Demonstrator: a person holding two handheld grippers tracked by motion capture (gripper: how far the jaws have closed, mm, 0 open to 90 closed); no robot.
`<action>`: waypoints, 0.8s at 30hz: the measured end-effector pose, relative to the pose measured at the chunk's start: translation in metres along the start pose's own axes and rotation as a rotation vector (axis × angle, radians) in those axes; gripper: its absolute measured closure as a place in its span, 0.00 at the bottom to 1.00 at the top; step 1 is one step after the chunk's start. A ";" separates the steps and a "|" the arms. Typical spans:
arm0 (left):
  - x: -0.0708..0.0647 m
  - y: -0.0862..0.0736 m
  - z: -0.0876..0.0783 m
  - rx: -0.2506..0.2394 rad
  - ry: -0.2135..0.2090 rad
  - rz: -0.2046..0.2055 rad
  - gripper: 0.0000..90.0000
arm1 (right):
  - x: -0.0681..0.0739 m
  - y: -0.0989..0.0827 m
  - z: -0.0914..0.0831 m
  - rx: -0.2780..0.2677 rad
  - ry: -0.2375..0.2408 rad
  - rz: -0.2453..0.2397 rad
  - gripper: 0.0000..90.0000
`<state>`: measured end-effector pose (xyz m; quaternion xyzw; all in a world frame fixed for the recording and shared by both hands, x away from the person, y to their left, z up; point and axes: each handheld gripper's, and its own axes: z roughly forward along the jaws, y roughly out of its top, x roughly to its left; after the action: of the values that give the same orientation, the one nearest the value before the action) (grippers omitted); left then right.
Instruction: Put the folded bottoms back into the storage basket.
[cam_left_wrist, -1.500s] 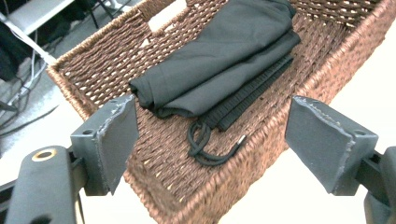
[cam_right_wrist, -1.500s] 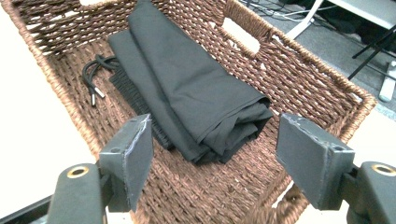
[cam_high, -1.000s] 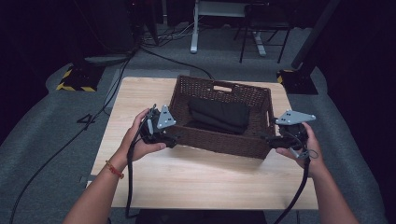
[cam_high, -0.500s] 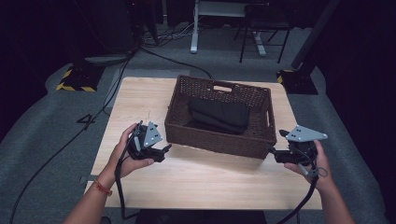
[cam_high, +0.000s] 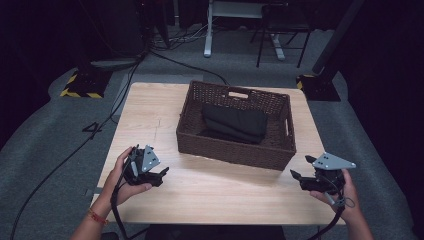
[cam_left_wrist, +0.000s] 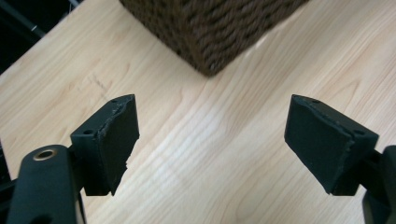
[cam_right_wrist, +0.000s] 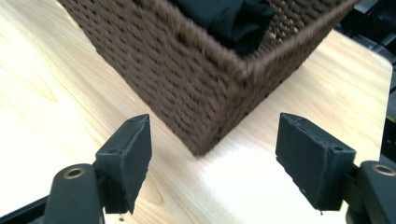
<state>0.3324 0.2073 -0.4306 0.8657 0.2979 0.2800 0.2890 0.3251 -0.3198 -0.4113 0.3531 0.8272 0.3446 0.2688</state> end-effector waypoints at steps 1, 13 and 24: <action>-0.001 -0.005 0.001 0.006 0.001 -0.009 0.20 | -0.001 -0.003 0.001 0.001 0.000 0.006 0.31; -0.003 -0.038 0.008 0.033 -0.008 -0.076 0.19 | -0.002 -0.029 0.011 0.033 0.003 0.022 0.29; 0.000 -0.072 0.014 0.037 -0.041 -0.199 0.20 | -0.017 -0.067 0.022 0.073 -0.013 0.111 0.29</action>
<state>0.3160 0.2497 -0.4883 0.8426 0.3813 0.2265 0.3054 0.3242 -0.3591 -0.4718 0.4103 0.8166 0.3263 0.2415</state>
